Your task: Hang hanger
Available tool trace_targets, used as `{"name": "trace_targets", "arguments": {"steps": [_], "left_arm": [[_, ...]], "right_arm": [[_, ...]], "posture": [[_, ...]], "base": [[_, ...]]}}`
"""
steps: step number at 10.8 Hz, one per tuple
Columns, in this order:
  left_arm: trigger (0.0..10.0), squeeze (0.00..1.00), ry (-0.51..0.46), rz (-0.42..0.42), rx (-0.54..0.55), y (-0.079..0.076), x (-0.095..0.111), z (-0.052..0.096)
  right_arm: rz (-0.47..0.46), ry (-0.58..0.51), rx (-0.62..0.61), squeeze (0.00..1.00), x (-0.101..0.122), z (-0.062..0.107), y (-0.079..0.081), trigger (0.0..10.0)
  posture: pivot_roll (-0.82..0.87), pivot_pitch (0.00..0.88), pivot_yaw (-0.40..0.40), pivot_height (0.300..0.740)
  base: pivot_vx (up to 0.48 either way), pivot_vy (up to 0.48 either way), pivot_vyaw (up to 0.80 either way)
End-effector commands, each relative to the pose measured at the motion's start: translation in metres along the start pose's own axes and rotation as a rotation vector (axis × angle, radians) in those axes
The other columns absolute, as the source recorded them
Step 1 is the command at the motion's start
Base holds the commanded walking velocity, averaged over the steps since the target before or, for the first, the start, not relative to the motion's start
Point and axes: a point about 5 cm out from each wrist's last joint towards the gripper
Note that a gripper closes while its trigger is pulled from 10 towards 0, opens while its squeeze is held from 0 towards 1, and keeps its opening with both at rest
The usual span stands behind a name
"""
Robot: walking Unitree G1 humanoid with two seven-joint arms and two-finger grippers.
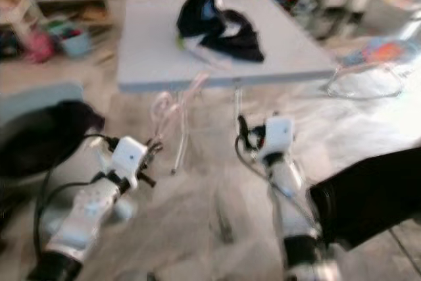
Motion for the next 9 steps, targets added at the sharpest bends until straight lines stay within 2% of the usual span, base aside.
{"name": "trace_targets", "arguments": {"steps": [1, 2, 3, 5, 6, 8, 9], "left_arm": [[10.0, 0.0, 0.039, -0.037, -0.083, -0.001, -0.006, 0.001], [10.0, 0.0, 0.061, -0.084, -0.179, 0.003, -0.015, 0.008], [10.0, 0.0, 0.062, -0.093, -0.264, 0.006, -0.019, 0.01], [10.0, 0.0, 0.091, -0.148, -0.471, 0.003, -0.023, 0.015], [10.0, 0.0, 0.079, -0.15, -0.588, -0.003, -0.023, 0.019], [10.0, 0.0, 0.068, -0.117, -0.753, -0.015, -0.021, 0.027], [10.0, 0.0, 0.063, -0.125, -0.792, -0.019, -0.022, 0.028]], "right_arm": [[0.109, 0.04, 0.108, 0.0, -0.004, 0.001, -0.001, 10.0], [0.251, 0.137, 0.289, 0.0, -0.011, 0.01, -0.014, 10.0], [0.283, 0.2, 0.379, 0.0, -0.014, 0.019, -0.029, 10.0], [0.444, 0.329, 0.624, 0.0, -0.02, 0.038, -0.043, 10.0], [0.461, 0.409, 0.731, 0.0, -0.024, 0.047, -0.045, 10.0], [0.466, 0.437, 0.867, 0.0, -0.023, 0.053, -0.037, 10.0], [0.461, 0.438, 0.899, 0.0, -0.021, 0.053, -0.035, 10.0]], "posture": [[-0.09, 0.0, -0.016, 0.74], [-0.08, 0.0, -0.021, 0.74], [-0.08, 0.0, -0.023, 0.74], [-0.09, 0.0, -0.015, 0.74], [-0.09, 0.0, -0.013, 0.74], [-0.09, 0.0, -0.011, 0.74], [-0.09, 0.0, -0.011, 0.74]], "base": [[0.0, 0.0, 0.0], [0.0, 0.0, 0.0], [0.0, 0.0, 0.0], [0.0, 0.0, 0.0], [0.0, 0.0, 0.0], [0.0, 0.0, 0.0], [0.0, 0.0, 0.0]]}}
Point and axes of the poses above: a point about 5 cm out from each wrist's last joint towards the gripper, its own z axis pointing back from the gripper into the wrist, its own x axis along the axis of the wrist's last joint, y = z × x, and after that the axes turned 6 degrees about -z, right-handed
